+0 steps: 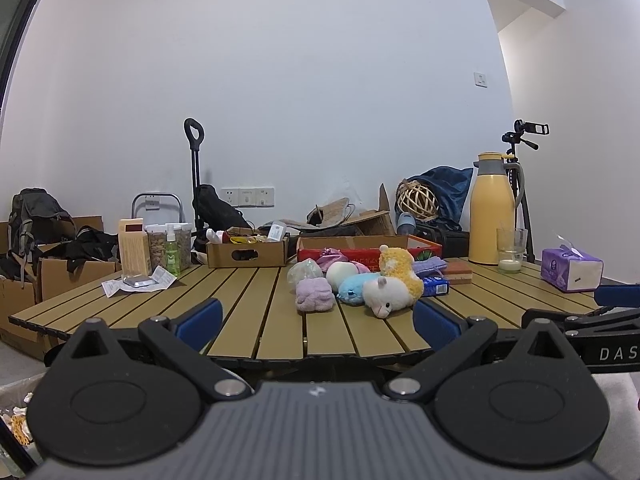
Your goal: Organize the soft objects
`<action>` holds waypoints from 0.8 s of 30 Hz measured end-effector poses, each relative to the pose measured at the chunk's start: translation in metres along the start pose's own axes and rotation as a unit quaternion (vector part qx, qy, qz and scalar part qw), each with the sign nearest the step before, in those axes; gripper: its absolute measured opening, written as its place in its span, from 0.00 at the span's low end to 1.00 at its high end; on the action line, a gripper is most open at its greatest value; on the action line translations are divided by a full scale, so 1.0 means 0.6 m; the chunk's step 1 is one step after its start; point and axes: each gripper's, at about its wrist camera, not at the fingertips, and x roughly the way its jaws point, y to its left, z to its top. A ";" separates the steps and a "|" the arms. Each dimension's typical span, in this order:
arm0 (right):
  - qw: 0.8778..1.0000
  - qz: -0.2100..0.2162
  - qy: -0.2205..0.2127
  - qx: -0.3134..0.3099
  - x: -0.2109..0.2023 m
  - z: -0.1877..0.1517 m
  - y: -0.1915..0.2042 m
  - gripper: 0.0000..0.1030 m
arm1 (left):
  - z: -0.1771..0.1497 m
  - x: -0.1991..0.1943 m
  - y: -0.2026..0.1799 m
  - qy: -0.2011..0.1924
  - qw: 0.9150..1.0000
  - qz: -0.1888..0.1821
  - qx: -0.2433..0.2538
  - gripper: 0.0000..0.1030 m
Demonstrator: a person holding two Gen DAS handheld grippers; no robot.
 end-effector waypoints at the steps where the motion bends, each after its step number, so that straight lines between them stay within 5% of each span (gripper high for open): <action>1: 1.000 0.000 0.000 0.000 0.000 0.000 0.000 1.00 | 0.001 0.001 0.001 0.000 1.000 0.000 0.000 1.00; 24: 1.000 -0.002 0.002 0.009 -0.001 -0.003 0.000 1.00 | 0.002 0.002 0.000 -0.003 1.000 0.000 0.004 1.00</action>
